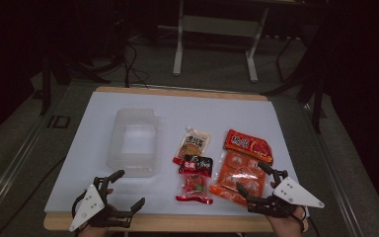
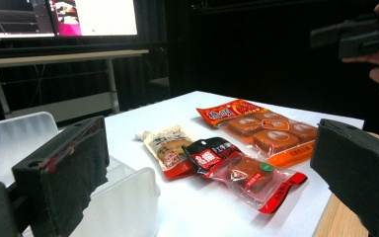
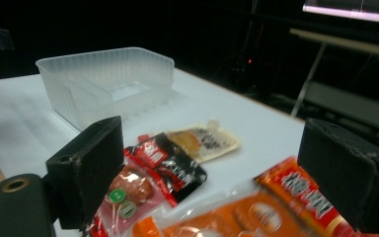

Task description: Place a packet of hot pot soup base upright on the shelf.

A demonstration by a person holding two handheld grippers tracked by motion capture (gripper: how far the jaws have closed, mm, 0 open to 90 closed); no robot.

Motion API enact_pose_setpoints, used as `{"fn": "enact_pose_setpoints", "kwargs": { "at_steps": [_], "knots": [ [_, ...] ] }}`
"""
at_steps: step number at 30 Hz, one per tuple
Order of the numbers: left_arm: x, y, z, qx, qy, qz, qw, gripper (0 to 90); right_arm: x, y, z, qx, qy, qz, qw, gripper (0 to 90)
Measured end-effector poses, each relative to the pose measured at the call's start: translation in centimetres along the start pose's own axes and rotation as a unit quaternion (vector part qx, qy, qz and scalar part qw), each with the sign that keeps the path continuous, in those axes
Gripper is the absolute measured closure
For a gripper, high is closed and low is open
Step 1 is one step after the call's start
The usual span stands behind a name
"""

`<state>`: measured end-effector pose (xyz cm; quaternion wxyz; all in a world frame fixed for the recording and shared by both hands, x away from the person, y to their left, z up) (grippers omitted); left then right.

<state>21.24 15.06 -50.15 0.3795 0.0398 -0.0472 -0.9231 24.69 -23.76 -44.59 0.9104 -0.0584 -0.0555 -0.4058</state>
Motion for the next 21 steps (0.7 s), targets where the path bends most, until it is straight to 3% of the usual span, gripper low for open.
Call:
{"fn": "enact_pose_setpoints", "kwargs": {
  "at_steps": [2, 4, 12, 21],
  "knots": [
    [0.0, 0.0, 0.1, 0.001, 0.003, 0.001, 1.0, 1.8, 0.0, 0.0, 0.8, 0.004, -0.014, -0.003, 0.9999, 10.5],
    [-0.1, -0.1, 0.1, 0.002, 0.002, 0.003, 1.0, 1.8, 0.2, 0.0, 1.7, 0.014, -0.011, 0.0, 0.9998, 10.5],
    [-0.1, 0.0, 0.0, 0.002, -0.001, 0.003, 1.0, 1.8, 2.9, 0.1, 4.5, 0.036, -0.021, -0.037, 0.9984, 10.6],
    [-0.3, -0.1, 0.0, 0.004, -0.001, 0.006, 1.0, 1.8, 6.0, 1.9, 4.0, 0.012, -0.027, -0.056, 0.998, 12.6]
  ]
}}
Point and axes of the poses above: each handheld gripper's, and its own axes: y roughly forward along the jaws, z roughly out of its top, x roughly to its right, the point moved 5 cm from there along y, roughly forward along the jaws, and after that the axes turned 9 degrees about x, right-handed, at the moved point
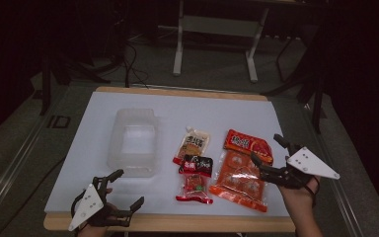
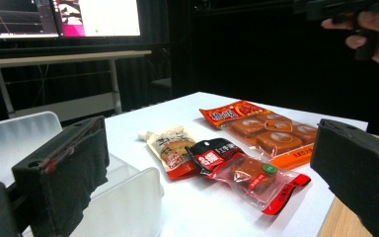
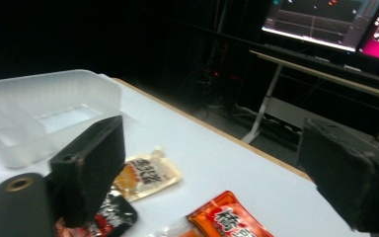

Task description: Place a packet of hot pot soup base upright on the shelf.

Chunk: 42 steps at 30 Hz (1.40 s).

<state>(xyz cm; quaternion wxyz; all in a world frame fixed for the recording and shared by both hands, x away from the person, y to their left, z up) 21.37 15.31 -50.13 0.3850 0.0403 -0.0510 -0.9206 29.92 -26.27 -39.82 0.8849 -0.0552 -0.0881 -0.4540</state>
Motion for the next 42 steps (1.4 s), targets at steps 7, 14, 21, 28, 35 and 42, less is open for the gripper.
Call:
{"fn": "enact_pose_setpoints", "kwargs": {
  "at_steps": [7, 14, 21, 28, 35, 42],
  "knots": [
    [-0.1, 0.1, -0.1, -0.001, -0.004, 0.001, 1.0, 1.8, 2.5, 1.8, -1.8, -0.024, 0.017, -0.011, 0.9995, 12.6],
    [0.0, 0.1, -0.1, -0.002, -0.001, 0.0, 1.0, 1.8, 4.0, 3.2, -3.1, -0.051, 0.03, -0.002, 0.9982, 12.7],
    [-0.1, 0.1, -0.1, -0.002, -0.009, -0.001, 1.0, 1.8, 6.1, 4.8, -5.3, -0.082, 0.059, -0.005, 0.9948, 14.2],
    [-0.2, 0.0, -0.2, -0.002, -0.009, 0.0, 1.0, 1.8, 7.7, 5.8, -8.2, -0.116, 0.089, -0.024, 0.9889, 14.2],
    [-0.1, 0.2, -0.3, -0.006, -0.007, -0.002, 1.0, 1.8, 8.9, 6.2, -11.1, -0.147, 0.105, -0.035, 0.9829, 14.2],
    [-0.2, 0.2, -0.3, -0.007, -0.008, -0.001, 0.9999, 1.8, 9.7, 6.6, -13.5, -0.177, 0.121, -0.042, 0.9758, 14.6]
  ]
}}
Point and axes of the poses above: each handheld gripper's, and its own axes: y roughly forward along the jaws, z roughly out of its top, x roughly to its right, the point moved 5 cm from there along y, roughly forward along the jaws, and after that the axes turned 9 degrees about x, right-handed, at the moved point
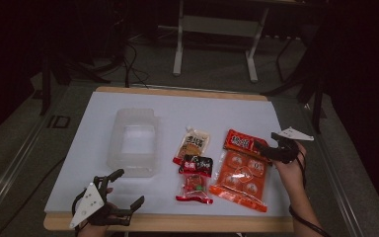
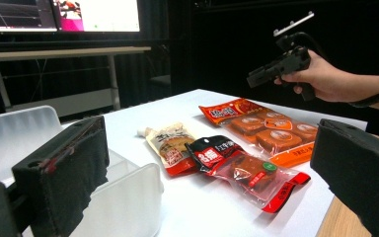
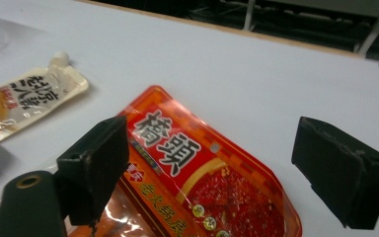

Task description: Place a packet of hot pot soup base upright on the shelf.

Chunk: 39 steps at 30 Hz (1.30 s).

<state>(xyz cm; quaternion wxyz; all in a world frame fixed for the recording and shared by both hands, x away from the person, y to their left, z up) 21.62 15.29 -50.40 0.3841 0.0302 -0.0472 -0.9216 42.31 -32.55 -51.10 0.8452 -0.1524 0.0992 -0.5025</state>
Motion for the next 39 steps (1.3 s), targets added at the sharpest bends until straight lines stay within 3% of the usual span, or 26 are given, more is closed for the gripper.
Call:
{"fn": "enact_pose_setpoints", "kwargs": {
  "at_steps": [9, 22, 28, 35, 38, 39],
  "knots": [
    [0.1, 0.0, 0.0, -0.001, 0.0, -0.002, 1.0, 1.8, 1.2, 0.9, -2.2, -0.031, 0.011, -0.014, 0.9994, 14.6],
    [0.2, 0.1, -0.1, -0.004, 0.005, -0.005, 1.0, 1.8, 2.3, 2.1, -3.8, -0.063, 0.02, -0.027, 0.9975, 14.6],
    [0.6, 0.3, -0.2, -0.011, 0.018, -0.01, 0.9997, 1.8, 2.6, 2.4, -5.0, -0.084, 0.015, -0.036, 0.9957, 14.6],
    [0.3, 0.2, -0.2, -0.01, 0.01, -0.005, 0.9999, 1.8, 2.6, 2.6, -5.2, -0.096, 0.033, -0.022, 0.9946, 21.3],
    [0.3, 0.2, -0.3, -0.012, 0.015, -0.005, 0.9998, 1.8, 2.5, 2.6, -5.2, -0.099, 0.03, -0.018, 0.9945, 24.7],
    [0.4, 0.3, -0.3, -0.012, 0.017, -0.006, 0.9998, 1.8, 2.2, 2.5, -5.2, -0.1, 0.026, -0.012, 0.9946, 30.4]
  ]
}}
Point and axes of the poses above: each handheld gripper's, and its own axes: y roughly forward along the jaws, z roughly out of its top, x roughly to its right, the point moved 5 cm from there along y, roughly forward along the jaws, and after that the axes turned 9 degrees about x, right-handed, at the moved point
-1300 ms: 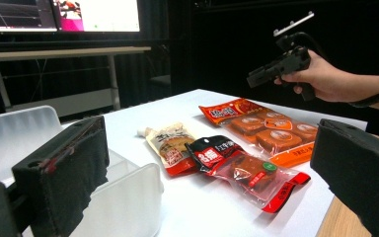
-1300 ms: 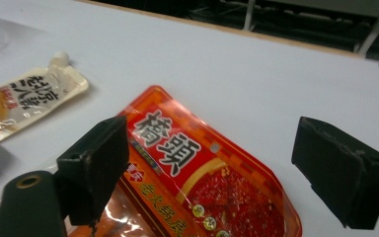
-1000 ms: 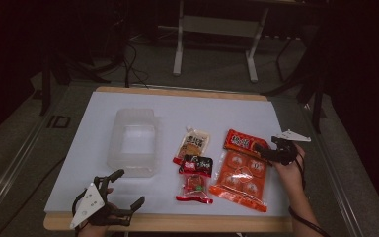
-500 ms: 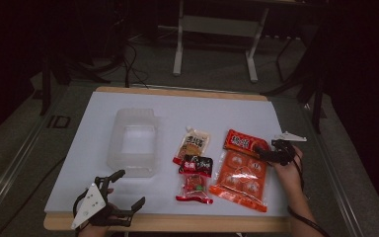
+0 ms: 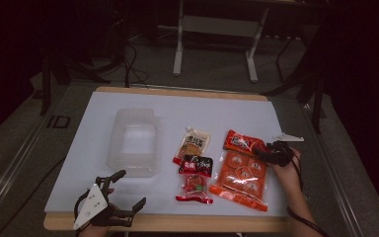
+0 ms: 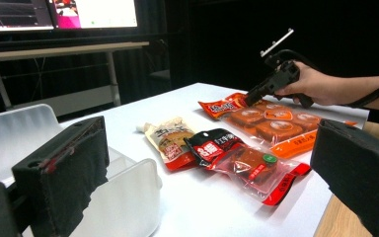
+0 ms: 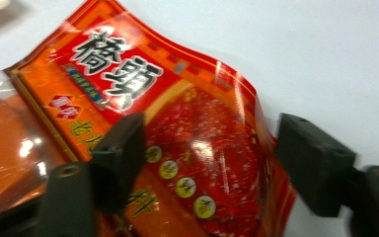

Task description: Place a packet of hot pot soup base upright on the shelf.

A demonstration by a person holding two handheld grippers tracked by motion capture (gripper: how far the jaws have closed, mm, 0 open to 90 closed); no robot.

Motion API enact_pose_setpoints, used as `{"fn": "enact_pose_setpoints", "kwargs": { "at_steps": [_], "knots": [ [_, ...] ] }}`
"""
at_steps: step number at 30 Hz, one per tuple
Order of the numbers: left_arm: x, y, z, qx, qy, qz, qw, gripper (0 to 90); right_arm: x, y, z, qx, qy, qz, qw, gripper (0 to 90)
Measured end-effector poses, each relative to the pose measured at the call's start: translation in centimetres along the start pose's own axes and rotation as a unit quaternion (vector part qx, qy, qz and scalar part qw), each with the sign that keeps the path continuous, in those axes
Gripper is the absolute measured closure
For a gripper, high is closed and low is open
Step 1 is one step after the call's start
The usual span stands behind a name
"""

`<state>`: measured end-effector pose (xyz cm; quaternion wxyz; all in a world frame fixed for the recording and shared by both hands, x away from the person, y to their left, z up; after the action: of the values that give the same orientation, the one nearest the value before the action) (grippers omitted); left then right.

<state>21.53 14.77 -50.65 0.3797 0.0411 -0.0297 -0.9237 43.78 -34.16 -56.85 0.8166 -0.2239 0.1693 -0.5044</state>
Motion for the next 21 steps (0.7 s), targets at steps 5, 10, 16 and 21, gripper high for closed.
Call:
{"fn": "enact_pose_setpoints", "kwargs": {
  "at_steps": [5, 10, 16, 21],
  "knots": [
    [0.1, 0.1, -0.1, -0.003, 0.001, -0.003, 1.0, 1.8, -0.4, -0.1, 0.0, -0.004, -0.003, 0.006, 1.0, 43.6],
    [0.0, 0.1, 0.0, -0.003, -0.001, -0.003, 1.0, 1.8, -0.9, -0.2, 0.1, -0.008, 0.0, 0.018, 0.9998, 64.3],
    [0.0, 0.1, 0.0, -0.003, 0.001, -0.002, 1.0, 1.8, -1.1, -0.2, 0.4, -0.024, 0.009, 0.027, 0.9993, 85.2],
    [0.0, 0.1, 0.0, -0.003, 0.002, -0.002, 1.0, 1.8, -1.6, -0.4, 0.8, -0.031, -0.011, 0.013, 0.9994, 87.8]
  ]
}}
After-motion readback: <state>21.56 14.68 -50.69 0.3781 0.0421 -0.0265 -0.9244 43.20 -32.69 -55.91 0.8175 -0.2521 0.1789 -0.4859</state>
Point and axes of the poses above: each handheld gripper's, and its own axes: y roughly forward along the jaws, z roughly out of its top, x roughly to its right, the point moved 5 cm from there along y, roughly forward along the jaws, and after that the axes turned 9 degrees about x, right-handed, at the moved point
